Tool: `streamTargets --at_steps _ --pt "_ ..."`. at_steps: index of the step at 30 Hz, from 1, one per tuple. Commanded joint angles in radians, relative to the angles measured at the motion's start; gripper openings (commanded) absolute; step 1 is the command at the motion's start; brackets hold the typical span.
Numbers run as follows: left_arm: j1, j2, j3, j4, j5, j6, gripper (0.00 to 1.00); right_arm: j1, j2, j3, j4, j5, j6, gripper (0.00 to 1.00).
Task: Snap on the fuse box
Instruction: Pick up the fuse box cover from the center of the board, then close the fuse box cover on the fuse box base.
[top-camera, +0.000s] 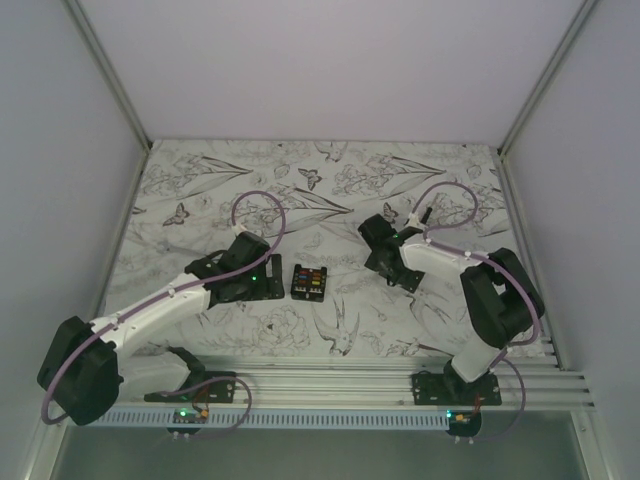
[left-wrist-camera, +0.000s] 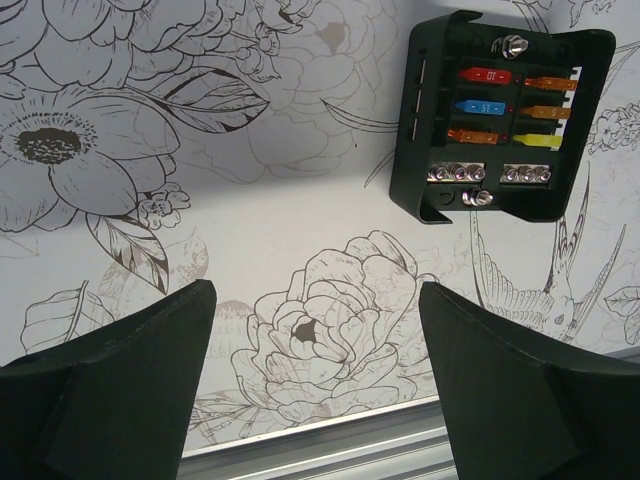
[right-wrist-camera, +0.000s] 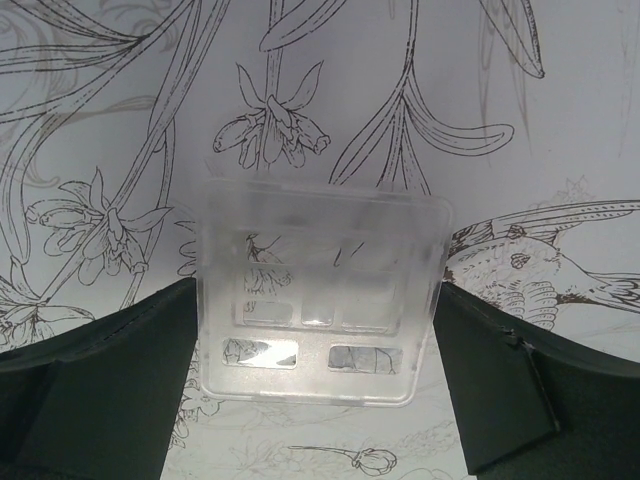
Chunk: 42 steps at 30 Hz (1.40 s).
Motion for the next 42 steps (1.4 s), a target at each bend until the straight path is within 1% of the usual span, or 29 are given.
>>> streamTargets --at_steps 1,8,11,16,17,18,21,26,29,35,42 --pt "-0.004 -0.012 -0.014 -0.001 -0.021 0.011 0.86 -0.007 0.012 0.03 0.026 -0.002 -0.038 0.98" --pt "-0.002 -0.002 -0.017 0.012 -0.015 0.006 0.87 0.024 -0.016 0.069 0.026 -0.044 -0.118 0.85" --pt "0.018 0.019 -0.018 0.022 0.002 -0.002 0.84 0.055 -0.017 0.109 0.015 -0.069 -0.159 0.82" --pt "0.075 0.082 -0.006 0.032 0.046 -0.023 0.76 0.142 0.009 0.216 -0.009 -0.101 -0.22 0.8" --pt "0.084 0.085 0.001 0.033 0.057 -0.028 0.75 0.16 0.017 0.237 -0.014 -0.103 -0.228 0.8" --pt "0.095 0.128 0.007 0.035 0.068 -0.032 0.74 0.18 0.027 0.261 -0.018 -0.105 -0.237 0.8" --pt "0.121 0.181 0.027 0.048 0.1 -0.053 0.71 0.225 0.057 0.319 -0.031 -0.105 -0.254 0.79" --pt "0.128 0.272 0.076 0.072 0.119 -0.071 0.67 0.265 0.07 0.351 -0.007 -0.126 -0.28 0.8" --pt "0.129 0.319 0.101 0.083 0.122 -0.08 0.66 0.282 0.072 0.357 0.007 -0.139 -0.291 0.8" --pt "0.118 0.391 0.113 0.123 0.179 -0.103 0.64 0.306 0.077 0.364 0.016 -0.147 -0.309 0.8" --pt "0.103 0.405 0.092 0.166 0.215 -0.129 0.66 0.337 0.114 0.417 0.007 -0.164 -0.346 0.8"
